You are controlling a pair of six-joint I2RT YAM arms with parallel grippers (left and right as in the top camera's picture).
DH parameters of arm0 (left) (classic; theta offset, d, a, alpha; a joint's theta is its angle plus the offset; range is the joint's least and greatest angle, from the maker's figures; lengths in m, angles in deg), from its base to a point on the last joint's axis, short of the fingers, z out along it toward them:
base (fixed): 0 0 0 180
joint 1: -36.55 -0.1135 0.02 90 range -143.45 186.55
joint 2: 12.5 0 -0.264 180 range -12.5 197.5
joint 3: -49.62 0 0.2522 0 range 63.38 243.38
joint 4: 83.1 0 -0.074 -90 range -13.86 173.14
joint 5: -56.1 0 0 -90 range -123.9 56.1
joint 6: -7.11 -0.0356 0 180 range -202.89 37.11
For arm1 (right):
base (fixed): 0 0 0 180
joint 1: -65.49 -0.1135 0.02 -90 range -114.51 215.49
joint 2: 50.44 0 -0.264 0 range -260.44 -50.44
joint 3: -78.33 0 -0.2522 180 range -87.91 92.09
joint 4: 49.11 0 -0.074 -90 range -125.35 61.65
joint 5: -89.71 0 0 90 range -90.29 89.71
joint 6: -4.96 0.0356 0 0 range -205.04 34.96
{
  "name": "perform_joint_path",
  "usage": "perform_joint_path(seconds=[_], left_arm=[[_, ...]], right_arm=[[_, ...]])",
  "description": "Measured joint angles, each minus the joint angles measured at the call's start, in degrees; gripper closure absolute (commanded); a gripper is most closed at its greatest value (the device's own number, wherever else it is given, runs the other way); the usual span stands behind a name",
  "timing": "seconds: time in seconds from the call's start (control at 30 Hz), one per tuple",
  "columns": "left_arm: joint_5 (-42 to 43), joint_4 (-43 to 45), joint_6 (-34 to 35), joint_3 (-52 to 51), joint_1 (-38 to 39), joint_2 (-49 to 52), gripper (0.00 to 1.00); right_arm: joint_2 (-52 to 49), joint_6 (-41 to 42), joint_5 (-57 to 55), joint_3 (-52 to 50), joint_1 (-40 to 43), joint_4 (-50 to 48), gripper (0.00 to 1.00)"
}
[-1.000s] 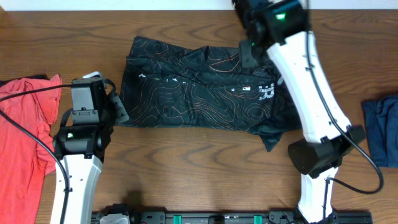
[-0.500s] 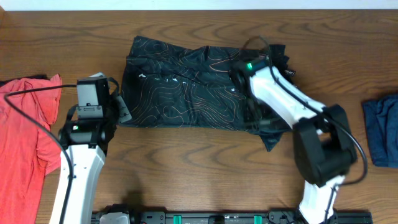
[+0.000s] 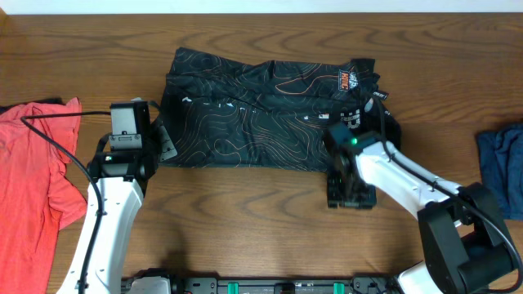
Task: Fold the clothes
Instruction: 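Move the right gripper down to the jersey's lower right corner and pinch it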
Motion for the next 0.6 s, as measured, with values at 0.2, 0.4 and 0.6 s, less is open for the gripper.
perform_joint_path(seconds=[0.2,0.4,0.6], left_arm=[[0.0,0.7,0.0,-0.2,0.0,0.2,0.54],[0.0,1.2,0.0,-0.2,0.0,0.2,0.53],[0.0,1.3,0.2,-0.2,0.0,0.2,0.5]], right_arm=[[1.1,0.0,3.5,-2.9,2.1,-1.7,0.47],[1.5,0.5,5.1,-3.0,7.0,-3.3,0.56],[2.4,1.9,5.2,-2.9,12.9,-8.5,0.61]])
